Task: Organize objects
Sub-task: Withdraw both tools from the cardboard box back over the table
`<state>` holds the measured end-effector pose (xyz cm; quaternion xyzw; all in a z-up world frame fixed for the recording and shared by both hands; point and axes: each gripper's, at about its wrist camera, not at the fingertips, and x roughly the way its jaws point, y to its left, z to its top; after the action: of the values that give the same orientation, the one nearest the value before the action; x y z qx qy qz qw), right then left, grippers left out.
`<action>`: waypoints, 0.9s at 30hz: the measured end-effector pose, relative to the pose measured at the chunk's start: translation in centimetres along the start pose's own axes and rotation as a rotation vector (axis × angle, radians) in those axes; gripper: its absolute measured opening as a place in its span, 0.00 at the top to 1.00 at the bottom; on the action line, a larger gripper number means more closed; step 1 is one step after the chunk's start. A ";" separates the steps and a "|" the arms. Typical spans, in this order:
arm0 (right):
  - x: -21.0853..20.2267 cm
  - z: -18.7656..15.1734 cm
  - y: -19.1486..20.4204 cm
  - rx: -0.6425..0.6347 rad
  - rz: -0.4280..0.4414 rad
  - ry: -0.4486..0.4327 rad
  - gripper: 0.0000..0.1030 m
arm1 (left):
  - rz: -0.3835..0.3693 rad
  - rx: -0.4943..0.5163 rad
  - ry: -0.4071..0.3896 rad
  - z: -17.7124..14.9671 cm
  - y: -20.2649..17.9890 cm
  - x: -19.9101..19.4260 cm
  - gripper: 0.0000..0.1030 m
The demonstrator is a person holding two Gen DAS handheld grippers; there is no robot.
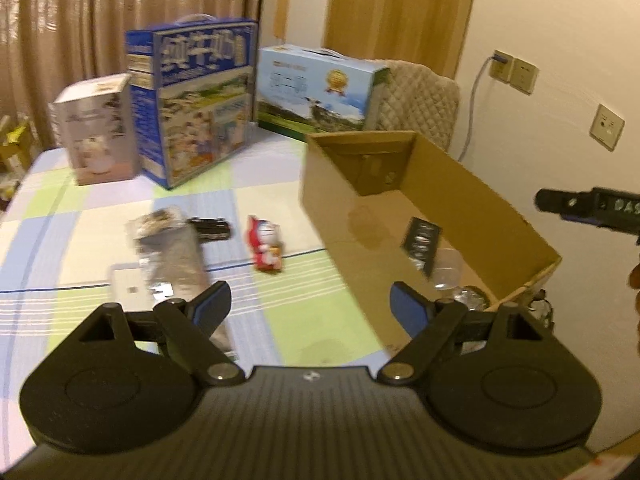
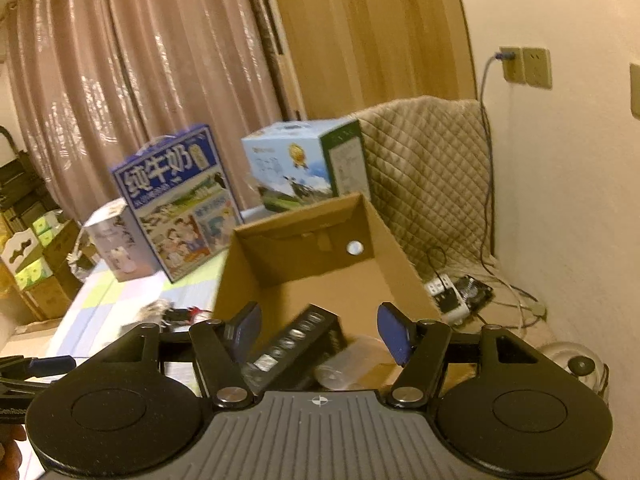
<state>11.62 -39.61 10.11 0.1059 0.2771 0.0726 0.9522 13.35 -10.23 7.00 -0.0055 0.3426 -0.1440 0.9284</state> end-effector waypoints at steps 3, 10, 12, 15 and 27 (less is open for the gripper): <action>-0.7 -0.1 1.9 -0.010 0.034 -0.016 0.40 | 0.046 -0.020 -0.011 -0.8 2.2 -1.8 0.17; -1.0 -1.5 7.7 -0.047 0.137 -0.017 0.40 | 0.161 -0.078 -0.012 -2.8 7.8 -4.5 0.14; -0.7 -2.1 9.4 -0.067 0.160 -0.016 0.40 | 0.190 -0.094 -0.009 -3.3 9.3 -5.0 0.14; 0.0 -3.2 11.7 -0.094 0.184 -0.006 0.40 | 0.220 -0.111 -0.005 -4.1 11.2 -5.5 0.14; 4.8 -8.2 16.4 -0.165 0.213 0.101 0.40 | 0.248 -0.154 0.024 -6.4 15.0 -4.0 0.13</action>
<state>9.87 -21.50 4.90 0.0520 0.3047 0.2009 0.9296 10.34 5.78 3.04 -0.0326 0.3620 -0.0016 0.9316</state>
